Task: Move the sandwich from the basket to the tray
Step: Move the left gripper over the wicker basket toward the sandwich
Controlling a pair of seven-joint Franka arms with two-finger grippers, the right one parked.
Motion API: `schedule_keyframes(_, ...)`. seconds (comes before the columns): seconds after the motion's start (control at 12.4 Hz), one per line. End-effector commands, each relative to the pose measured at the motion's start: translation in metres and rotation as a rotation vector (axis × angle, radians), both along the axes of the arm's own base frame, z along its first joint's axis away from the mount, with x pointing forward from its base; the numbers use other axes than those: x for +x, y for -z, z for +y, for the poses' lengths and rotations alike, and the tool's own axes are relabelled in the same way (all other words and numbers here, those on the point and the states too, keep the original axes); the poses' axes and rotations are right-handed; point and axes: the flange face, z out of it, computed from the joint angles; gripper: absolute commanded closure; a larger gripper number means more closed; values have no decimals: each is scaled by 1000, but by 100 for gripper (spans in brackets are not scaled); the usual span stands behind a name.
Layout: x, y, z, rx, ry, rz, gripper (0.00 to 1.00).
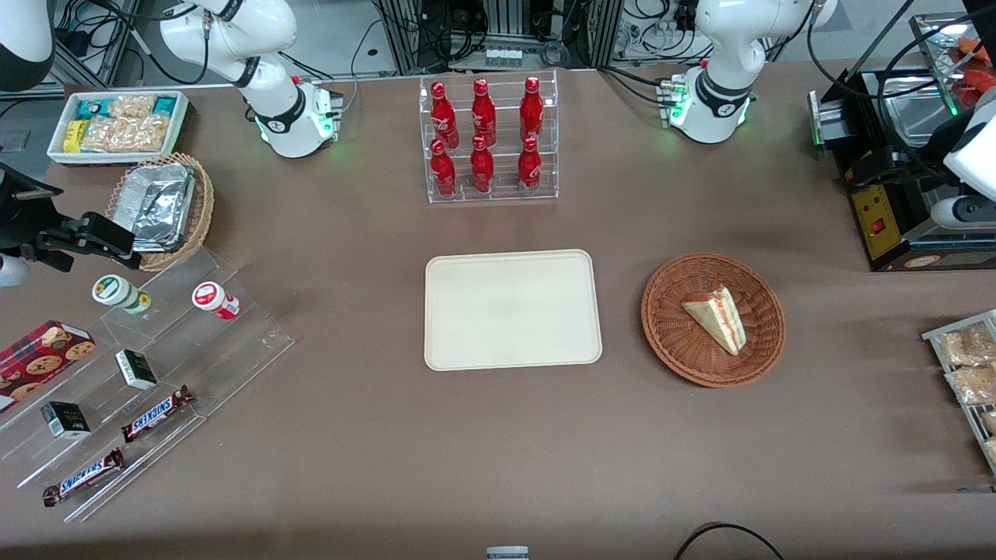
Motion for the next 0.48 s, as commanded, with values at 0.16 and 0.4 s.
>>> schedule_keyframes(0.16, 17, 25, -10, 9, 1, 25, 0)
schedule_keyframes(0.4, 32, 84, -23, 10, 21, 65, 0)
